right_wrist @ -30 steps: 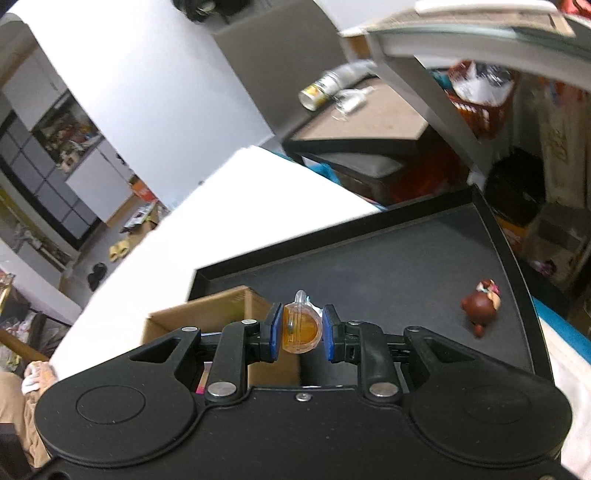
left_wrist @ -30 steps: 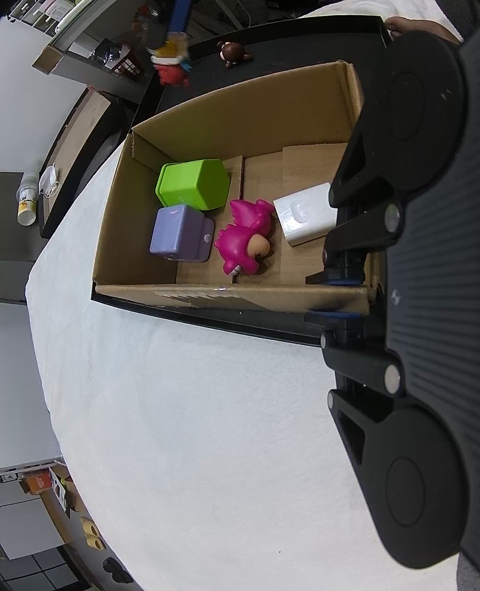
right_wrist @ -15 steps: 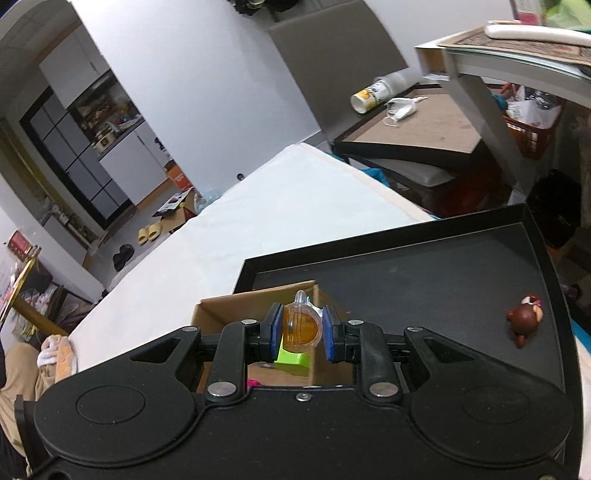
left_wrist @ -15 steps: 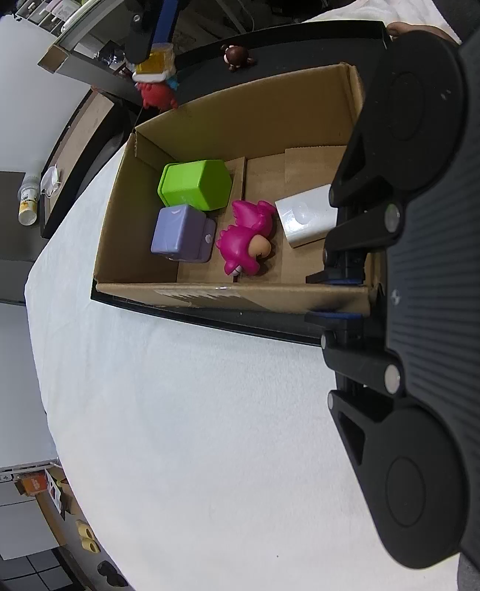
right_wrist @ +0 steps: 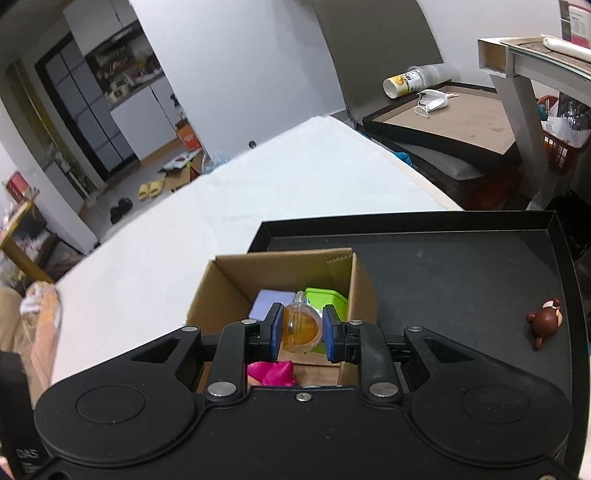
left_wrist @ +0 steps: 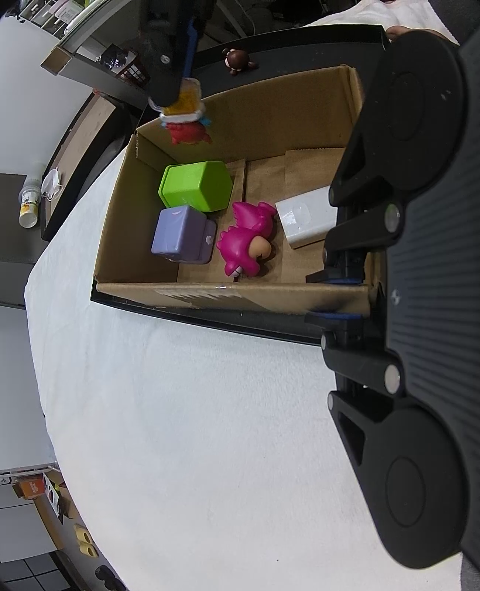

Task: Organize rigid objects
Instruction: 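Carry the red-capped figure into the box and open the right gripper, then move the right gripper to the brown-haired doll and grasp it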

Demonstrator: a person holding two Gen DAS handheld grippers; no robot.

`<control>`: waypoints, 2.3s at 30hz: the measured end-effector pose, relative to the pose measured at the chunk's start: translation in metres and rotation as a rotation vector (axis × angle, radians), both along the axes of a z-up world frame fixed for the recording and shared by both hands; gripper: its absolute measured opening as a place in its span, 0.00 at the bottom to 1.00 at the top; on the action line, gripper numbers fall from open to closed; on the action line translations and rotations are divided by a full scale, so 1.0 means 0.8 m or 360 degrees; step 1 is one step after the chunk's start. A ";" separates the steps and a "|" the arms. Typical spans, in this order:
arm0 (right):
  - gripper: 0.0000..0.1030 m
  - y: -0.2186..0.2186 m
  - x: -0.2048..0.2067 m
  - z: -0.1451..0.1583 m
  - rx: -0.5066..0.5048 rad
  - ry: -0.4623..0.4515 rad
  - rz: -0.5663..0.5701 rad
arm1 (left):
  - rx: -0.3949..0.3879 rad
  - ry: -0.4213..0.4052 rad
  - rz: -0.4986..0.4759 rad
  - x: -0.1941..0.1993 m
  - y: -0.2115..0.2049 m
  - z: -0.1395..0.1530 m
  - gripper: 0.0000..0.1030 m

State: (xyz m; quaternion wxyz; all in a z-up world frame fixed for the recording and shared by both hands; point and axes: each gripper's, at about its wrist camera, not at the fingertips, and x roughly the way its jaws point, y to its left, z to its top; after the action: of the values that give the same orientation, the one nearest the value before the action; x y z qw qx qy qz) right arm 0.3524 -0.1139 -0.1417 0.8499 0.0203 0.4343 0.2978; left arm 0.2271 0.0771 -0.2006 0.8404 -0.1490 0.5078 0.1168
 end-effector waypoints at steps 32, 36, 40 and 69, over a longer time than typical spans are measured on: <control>0.31 -0.083 0.021 0.019 -0.0013 -0.0046 -0.0208 | 0.0100 -0.0037 0.0008 -0.005 -0.017 0.026 0.11; 0.35 -0.099 0.025 0.020 -0.0016 -0.0044 -0.0236 | 0.0117 -0.0032 0.0002 -0.004 -0.019 0.026 0.11; 0.39 -0.111 0.031 0.018 -0.0014 -0.0031 -0.0275 | 0.0131 -0.0026 0.0002 -0.002 -0.021 0.026 0.11; 0.41 -0.211 0.107 -0.037 0.0046 0.0242 -0.0622 | 0.0101 -0.0036 0.0014 -0.005 -0.016 0.023 0.11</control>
State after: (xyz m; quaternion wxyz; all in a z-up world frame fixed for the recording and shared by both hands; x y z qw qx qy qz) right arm 0.4381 -0.2829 -0.1712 0.8558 0.1388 0.4807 0.1312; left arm 0.2232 0.0646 -0.1822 0.8498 -0.1257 0.4938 0.1348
